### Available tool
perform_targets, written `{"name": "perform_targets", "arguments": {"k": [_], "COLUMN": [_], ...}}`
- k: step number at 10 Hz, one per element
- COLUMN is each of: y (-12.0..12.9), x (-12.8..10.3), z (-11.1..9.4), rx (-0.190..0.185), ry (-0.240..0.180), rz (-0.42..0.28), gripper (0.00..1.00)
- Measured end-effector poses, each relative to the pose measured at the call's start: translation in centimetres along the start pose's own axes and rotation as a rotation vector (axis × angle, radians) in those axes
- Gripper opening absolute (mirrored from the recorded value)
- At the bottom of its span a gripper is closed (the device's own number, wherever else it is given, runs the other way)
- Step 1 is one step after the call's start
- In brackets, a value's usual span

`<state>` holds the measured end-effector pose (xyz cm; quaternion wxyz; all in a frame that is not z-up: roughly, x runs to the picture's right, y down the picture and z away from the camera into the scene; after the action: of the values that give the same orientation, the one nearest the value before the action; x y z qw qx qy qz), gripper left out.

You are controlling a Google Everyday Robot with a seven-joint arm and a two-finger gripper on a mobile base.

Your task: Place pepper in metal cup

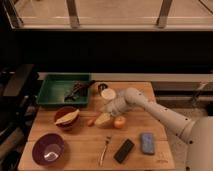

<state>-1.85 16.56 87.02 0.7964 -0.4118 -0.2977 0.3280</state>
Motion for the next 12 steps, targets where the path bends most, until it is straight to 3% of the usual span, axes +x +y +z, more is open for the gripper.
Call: {"name": "perform_targets", "arguments": {"k": [3,5,12], "y": [-0.3,0.4,0.1], "x": [0.0,0.7,1.7], "z": [-0.2,0.5,1.0], "rx": [0.006,-0.015,-0.013], "ry": [0.000,0.006,-0.006], "rz": [0.000,0.007,0.004], "gripper": [0.20,0.03,0.00]}}
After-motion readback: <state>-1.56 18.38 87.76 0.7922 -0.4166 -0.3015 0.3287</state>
